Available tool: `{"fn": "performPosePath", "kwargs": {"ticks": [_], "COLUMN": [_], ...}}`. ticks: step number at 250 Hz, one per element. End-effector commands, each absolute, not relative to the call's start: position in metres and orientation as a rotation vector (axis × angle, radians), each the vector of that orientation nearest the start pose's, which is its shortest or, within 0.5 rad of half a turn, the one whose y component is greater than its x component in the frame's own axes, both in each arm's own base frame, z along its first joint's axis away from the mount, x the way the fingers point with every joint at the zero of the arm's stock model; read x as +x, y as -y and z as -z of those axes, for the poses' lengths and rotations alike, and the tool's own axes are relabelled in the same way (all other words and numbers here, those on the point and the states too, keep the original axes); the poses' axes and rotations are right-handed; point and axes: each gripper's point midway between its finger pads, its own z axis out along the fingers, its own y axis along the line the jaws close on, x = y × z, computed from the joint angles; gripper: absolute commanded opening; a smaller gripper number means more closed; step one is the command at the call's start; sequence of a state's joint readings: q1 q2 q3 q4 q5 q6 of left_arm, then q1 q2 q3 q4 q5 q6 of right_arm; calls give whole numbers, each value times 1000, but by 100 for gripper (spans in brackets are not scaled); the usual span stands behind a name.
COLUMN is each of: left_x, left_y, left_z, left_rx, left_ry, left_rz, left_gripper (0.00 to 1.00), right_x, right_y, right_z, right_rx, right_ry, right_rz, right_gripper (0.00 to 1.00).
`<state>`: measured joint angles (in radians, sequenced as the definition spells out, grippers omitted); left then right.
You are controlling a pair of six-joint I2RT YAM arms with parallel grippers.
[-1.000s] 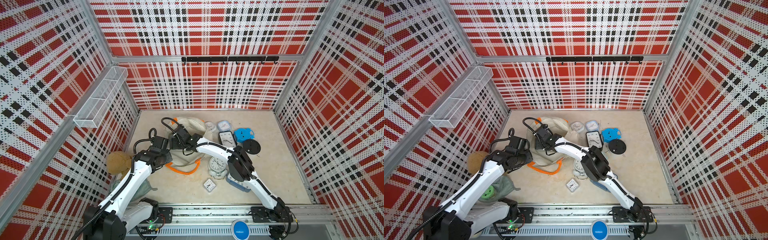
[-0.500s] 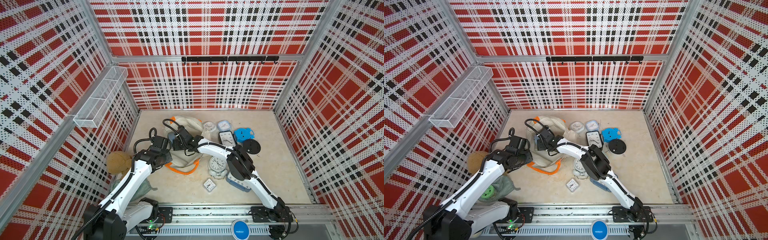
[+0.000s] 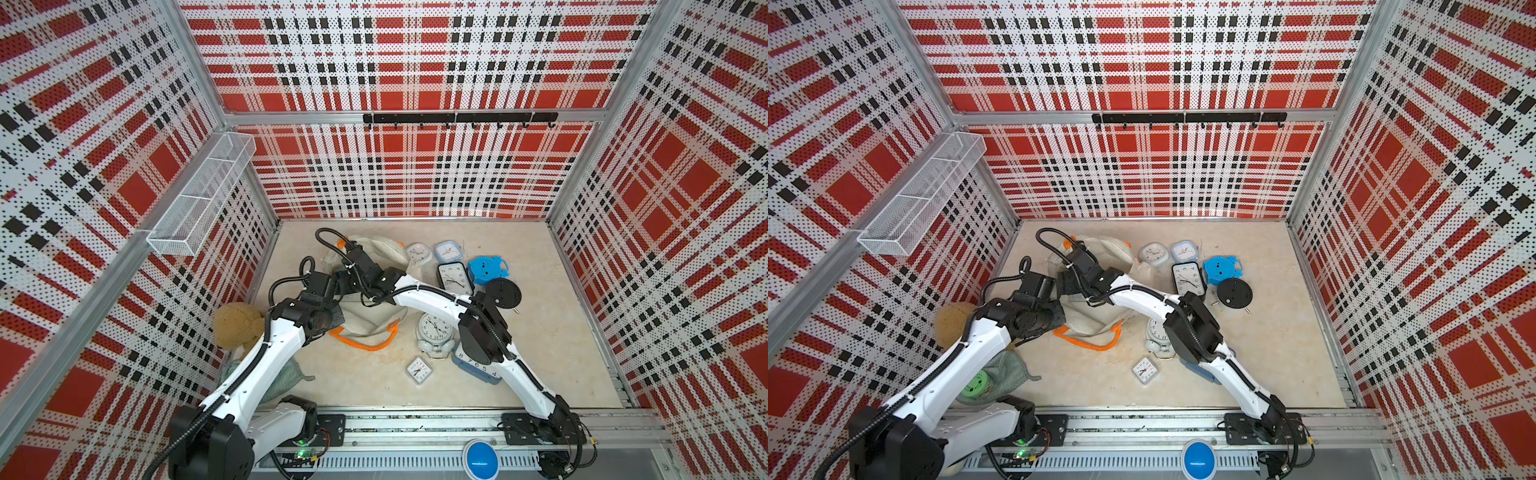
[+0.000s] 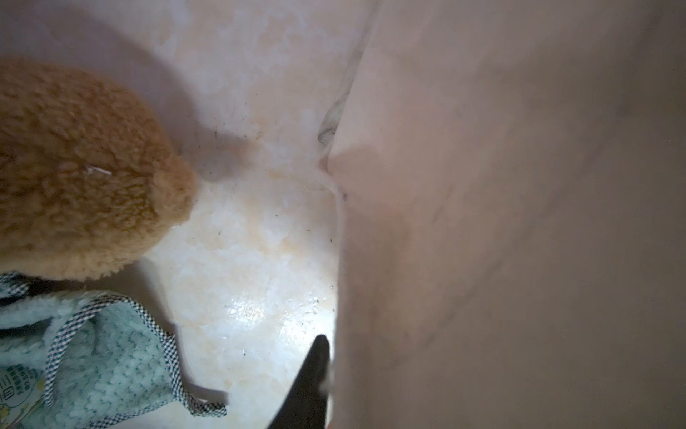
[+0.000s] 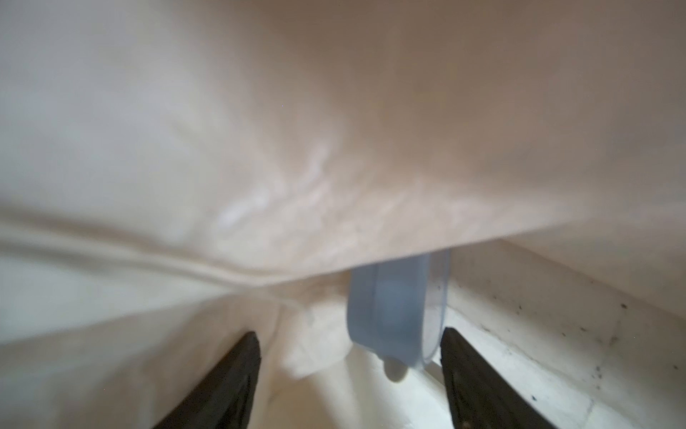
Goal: Take the alarm clock out of the canvas bag
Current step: Pick up the alarm from the canvas bag.
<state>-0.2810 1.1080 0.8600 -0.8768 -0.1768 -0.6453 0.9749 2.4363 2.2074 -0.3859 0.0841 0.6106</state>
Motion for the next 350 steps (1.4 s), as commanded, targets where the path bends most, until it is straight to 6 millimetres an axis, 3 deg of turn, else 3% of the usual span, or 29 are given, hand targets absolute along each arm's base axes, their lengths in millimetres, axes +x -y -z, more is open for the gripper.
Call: {"fn": "performPosePath", "kwargs": {"ticks": [1,51,156,245,315,350], "left_x": [258,257,261,260,261,263], "left_y": [38,38,39,39,40,40], "left_z": [-137,-138,-140,-141,-140,-141], "left_rx": [-536,-525,-508,-501,-497,-493], "left_ry": [-2608,-2617,-2631,-2647,-2659,-2656], "left_rz": [32,24,12,4,-4,-6], "left_gripper": [23,23,23,23,23,23], "right_x": [402,411,418,403,406,408], "right_y": [-556,-565,-560,-598,-586,-578], "right_z": [-131,-114,-76,-90,-76,-81], "right_rx": [-340,-335,-334,-470,-455,-451], "right_ry": [-2270,-2292,-2341,-2252,-2295,-2295], "right_rz": [-771,-760,-733,-1031,-948,-928], "right_gripper": [79,77,72,48,38,35]}}
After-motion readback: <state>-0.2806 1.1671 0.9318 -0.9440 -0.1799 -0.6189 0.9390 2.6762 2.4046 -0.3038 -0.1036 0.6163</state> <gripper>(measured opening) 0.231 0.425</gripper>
